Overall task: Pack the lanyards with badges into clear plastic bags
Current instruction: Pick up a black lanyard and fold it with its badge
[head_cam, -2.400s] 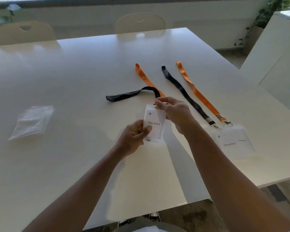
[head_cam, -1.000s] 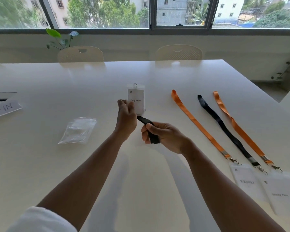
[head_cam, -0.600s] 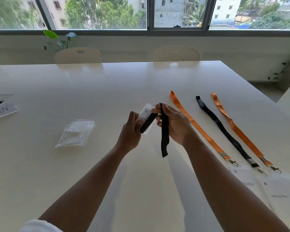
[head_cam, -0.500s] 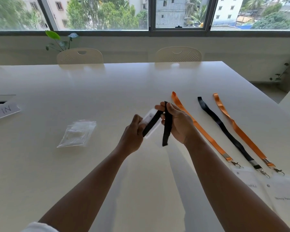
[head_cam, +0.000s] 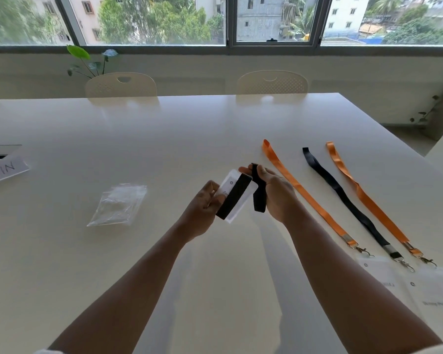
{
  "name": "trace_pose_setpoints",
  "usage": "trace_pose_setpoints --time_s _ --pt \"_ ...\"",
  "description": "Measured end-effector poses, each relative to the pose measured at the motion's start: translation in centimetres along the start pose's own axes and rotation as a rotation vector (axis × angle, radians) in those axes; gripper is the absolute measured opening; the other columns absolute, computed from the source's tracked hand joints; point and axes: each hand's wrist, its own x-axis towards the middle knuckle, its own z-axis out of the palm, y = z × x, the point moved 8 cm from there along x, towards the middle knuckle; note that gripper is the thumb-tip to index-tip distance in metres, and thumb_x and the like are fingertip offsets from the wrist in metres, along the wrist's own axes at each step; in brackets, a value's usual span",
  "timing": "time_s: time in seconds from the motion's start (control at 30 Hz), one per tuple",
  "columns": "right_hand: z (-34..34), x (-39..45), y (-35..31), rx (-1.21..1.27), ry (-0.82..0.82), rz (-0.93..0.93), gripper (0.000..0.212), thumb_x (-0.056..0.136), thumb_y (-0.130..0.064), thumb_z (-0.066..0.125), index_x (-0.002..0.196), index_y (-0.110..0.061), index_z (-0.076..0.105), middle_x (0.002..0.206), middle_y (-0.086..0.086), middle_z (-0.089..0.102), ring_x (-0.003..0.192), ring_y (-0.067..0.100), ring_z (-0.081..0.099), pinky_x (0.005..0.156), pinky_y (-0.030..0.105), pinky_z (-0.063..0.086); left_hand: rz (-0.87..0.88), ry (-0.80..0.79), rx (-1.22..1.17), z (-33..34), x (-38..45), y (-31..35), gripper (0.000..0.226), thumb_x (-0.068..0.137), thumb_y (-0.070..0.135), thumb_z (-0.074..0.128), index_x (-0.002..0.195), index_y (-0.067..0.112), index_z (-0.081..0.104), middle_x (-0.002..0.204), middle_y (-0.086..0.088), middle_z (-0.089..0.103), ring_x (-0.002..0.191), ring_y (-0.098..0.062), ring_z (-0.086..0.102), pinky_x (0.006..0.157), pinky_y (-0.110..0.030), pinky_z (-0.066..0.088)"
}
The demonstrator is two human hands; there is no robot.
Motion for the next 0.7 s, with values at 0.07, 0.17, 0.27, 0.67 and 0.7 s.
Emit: trace_pose_setpoints --time_s 0.07,0.17,0.27,0.67,0.7 --pt "-0.2 -0.2 0.8 -0.074 0.053 0.029 0.026 0.097 -0.034 0.055 0.109 -0.018 0.072 0.111 0.005 0.072 0.112 0.026 0.063 0.098 0.040 0.048 -0.010 0.005 -0.131 0.0 0.1 0.2 0.018 0.103 0.023 0.045 0.085 0.022 0.042 0.075 -0.008 0.046 0.058 -0.014 0.037 0.050 -0.026 0.030" --pt "0.3 -0.6 1.4 -0.064 0.009 0.034 0.026 0.097 -0.036 0.054 0.107 -0.017 0.069 0.114 0.007 0.069 0.107 0.022 0.066 0.095 0.042 0.052 -0.018 0.030 -0.286 -0.2 0.4 0.9 0.012 0.102 0.026 0.046 0.091 0.022 0.046 0.091 -0.013 0.054 0.082 -0.025 0.051 0.069 -0.047 0.045" --pt "1.3 -1.2 2.1 0.035 -0.110 0.045 0.038 0.102 -0.030 0.045 0.126 -0.005 0.060 0.120 0.010 0.068 0.111 0.023 0.066 0.099 0.043 0.050 -0.031 0.085 -0.376 -0.6 0.9 1.1 0.009 0.106 0.019 0.041 0.099 0.016 0.047 0.101 -0.011 0.058 0.097 -0.024 0.060 0.092 -0.050 0.052" --pt "3.3 -3.6 3.3 -0.050 -0.379 0.027 0.039 0.093 0.002 0.051 0.131 0.002 0.052 0.123 0.019 0.066 0.116 0.030 0.062 0.106 0.037 0.046 -0.132 0.234 -0.485 -0.7 1.8 1.1 0.013 0.107 0.024 0.038 0.104 0.016 0.048 0.107 -0.011 0.061 0.105 -0.026 0.062 0.093 -0.039 0.055" --pt "3.3 -3.7 3.3 -0.111 -0.368 0.006 0.038 0.092 -0.001 0.058 0.130 0.000 0.055 0.120 0.017 0.068 0.115 0.028 0.064 0.105 0.035 0.047 -0.137 0.242 -0.480 -0.7 1.8 1.0 0.013 0.107 0.025 0.038 0.104 0.016 0.048 0.107 -0.011 0.061 0.105 -0.026 0.062 0.093 -0.040 0.055"
